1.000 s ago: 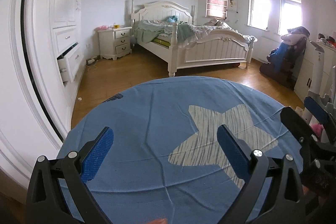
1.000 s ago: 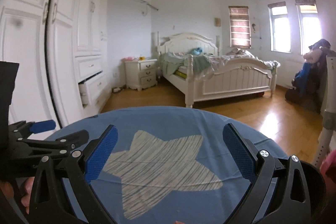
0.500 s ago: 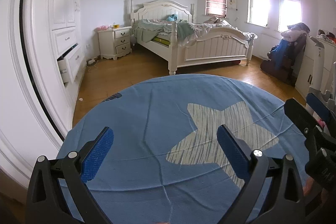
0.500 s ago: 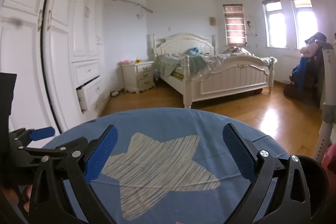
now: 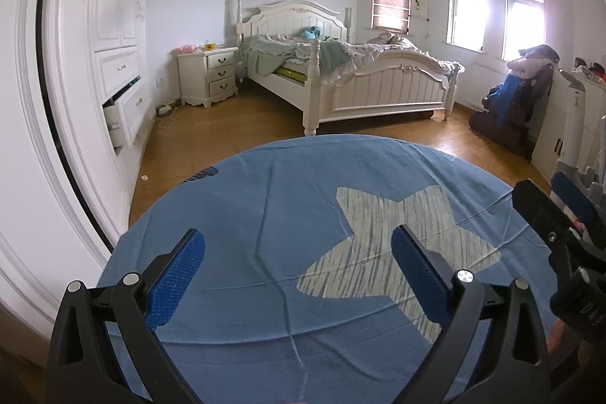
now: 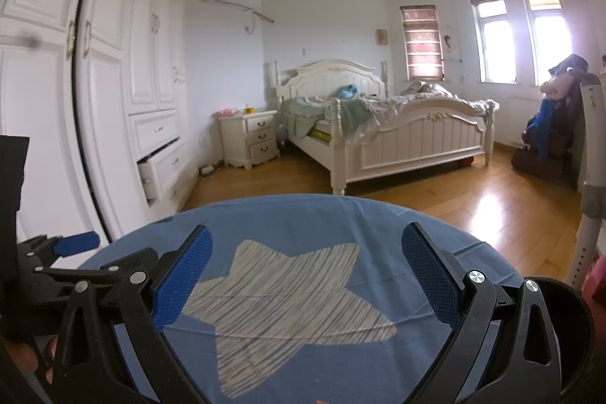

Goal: Collect trash

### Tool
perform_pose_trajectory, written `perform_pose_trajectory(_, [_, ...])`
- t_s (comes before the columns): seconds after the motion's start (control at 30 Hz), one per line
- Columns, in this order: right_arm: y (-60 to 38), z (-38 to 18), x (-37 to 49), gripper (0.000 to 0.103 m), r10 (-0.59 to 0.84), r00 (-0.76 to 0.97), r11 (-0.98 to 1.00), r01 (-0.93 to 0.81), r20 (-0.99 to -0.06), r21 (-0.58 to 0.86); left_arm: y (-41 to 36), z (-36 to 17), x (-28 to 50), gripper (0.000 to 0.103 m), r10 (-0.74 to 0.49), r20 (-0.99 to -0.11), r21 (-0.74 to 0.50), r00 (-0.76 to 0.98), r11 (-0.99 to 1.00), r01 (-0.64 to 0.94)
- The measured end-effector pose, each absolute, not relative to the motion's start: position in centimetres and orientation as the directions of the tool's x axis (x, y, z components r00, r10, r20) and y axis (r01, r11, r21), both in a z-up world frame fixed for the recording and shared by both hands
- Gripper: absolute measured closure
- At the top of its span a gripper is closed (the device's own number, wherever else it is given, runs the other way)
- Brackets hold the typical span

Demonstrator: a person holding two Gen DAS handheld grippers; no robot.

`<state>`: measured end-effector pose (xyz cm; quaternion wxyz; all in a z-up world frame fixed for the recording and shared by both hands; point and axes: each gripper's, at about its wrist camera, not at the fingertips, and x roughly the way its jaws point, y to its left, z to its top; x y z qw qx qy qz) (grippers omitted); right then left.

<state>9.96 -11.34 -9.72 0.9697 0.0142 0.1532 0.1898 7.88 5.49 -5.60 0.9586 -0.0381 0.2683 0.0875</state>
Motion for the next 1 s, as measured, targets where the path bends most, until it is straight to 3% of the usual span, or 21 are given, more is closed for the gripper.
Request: perform_pose_trajectory(1.0, [-11.31,-9.65,9.98,0.005,0.372,0.881,0.928,-0.362,-0.292,0.088,5.82,-5.40,7.64,0.005,0.146,-0.507,-0.057,0.849,0.978,-0.202])
